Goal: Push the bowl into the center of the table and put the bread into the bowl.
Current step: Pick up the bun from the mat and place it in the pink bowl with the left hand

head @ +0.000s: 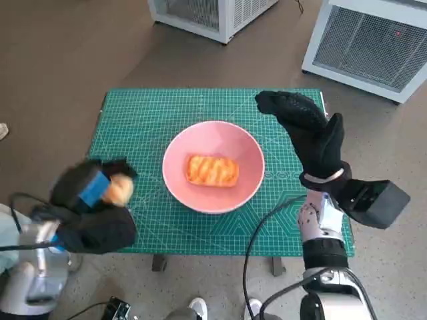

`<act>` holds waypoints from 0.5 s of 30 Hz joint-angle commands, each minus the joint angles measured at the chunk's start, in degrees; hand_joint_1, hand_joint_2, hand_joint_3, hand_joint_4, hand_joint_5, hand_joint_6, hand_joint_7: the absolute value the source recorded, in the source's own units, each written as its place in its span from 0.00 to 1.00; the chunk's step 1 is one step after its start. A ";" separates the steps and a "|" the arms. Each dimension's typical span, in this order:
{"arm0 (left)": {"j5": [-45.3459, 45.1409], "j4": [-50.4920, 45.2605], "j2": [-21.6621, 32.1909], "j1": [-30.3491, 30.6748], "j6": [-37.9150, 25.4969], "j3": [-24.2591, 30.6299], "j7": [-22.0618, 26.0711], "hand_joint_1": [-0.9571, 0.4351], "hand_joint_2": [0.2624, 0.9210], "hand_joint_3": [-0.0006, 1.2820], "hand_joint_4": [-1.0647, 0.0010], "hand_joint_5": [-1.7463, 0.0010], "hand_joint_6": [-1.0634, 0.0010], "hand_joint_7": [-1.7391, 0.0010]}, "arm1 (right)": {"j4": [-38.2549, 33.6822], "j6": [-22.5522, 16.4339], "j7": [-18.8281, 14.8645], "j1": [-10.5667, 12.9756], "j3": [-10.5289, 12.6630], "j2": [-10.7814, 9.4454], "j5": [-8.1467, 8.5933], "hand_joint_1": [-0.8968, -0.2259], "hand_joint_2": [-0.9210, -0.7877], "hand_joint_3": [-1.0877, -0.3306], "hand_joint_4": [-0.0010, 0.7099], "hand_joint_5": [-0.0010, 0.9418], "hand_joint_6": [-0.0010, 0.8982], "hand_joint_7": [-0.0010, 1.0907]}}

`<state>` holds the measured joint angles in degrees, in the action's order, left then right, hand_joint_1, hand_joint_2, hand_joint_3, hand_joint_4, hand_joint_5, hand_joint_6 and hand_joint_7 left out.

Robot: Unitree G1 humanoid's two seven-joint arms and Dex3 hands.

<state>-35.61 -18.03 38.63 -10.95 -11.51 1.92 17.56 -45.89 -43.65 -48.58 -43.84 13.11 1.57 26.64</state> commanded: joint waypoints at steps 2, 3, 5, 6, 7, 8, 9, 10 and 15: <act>0.74 -5.62 -0.75 -4.37 0.61 0.82 -0.14 0.69 0.95 0.02 0.21 0.43 0.33 0.37 | -1.02 0.34 -0.43 0.72 0.08 0.18 -0.30 0.29 0.00 0.43 0.24 0.00 0.00 0.53; 0.65 -6.08 -0.95 -5.03 0.70 0.67 -0.26 0.69 0.95 0.02 0.21 0.43 0.33 0.38 | -1.03 0.33 -0.45 0.71 0.09 0.17 -0.30 0.29 0.00 0.43 0.24 0.00 0.00 0.54; 0.18 -6.80 -1.48 -6.78 1.03 0.05 -0.61 0.69 0.95 0.02 0.21 0.43 0.33 0.38 | -1.07 0.36 -0.58 0.69 0.18 0.20 -0.19 0.29 0.00 0.43 0.24 0.00 0.00 0.54; -0.14 -7.09 -1.89 -7.83 1.16 -0.46 -0.76 0.69 0.95 0.02 0.21 0.43 0.32 0.38 | -1.02 0.29 -0.58 0.74 0.18 0.18 -0.21 0.29 0.00 0.43 0.24 0.00 0.00 0.54; -0.40 -7.26 -2.20 -8.57 1.25 -0.82 -0.82 0.69 0.95 0.02 0.21 0.43 0.32 0.38 | -1.01 0.24 -0.58 0.76 0.18 0.17 -0.23 0.29 0.00 0.43 0.24 0.00 0.00 0.54; -0.84 -7.30 -2.71 -9.66 1.37 -1.52 -0.96 0.69 0.95 0.02 0.21 0.43 0.32 0.38 | -0.90 0.22 -0.56 0.82 0.16 0.16 -0.25 0.30 0.00 0.43 0.24 0.00 0.00 0.54; -1.16 -7.30 -3.07 -10.41 1.45 -2.00 -1.05 0.69 0.95 0.02 0.21 0.43 0.32 0.38 | -0.84 0.21 -0.56 0.86 0.15 0.16 -0.26 0.30 0.00 0.43 0.24 0.00 0.00 0.54; -1.53 -6.97 -3.58 -11.50 1.60 -2.85 -1.11 0.69 0.95 0.02 0.21 0.43 0.32 0.38 | -0.76 0.22 -0.57 0.91 0.13 0.16 -0.26 0.30 0.00 0.42 0.24 0.00 0.00 0.54; -2.27 -2.28 -6.58 -19.04 5.94 -10.08 -0.17 0.69 0.99 0.02 0.26 0.40 0.37 0.34 | -0.45 0.05 -0.81 1.28 0.21 0.22 -0.10 0.30 0.00 0.41 0.24 0.00 0.00 0.54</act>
<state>-37.48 -23.21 33.27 -25.82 -8.61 -4.47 16.86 -45.98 -43.76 -48.90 -43.72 13.33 1.67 26.66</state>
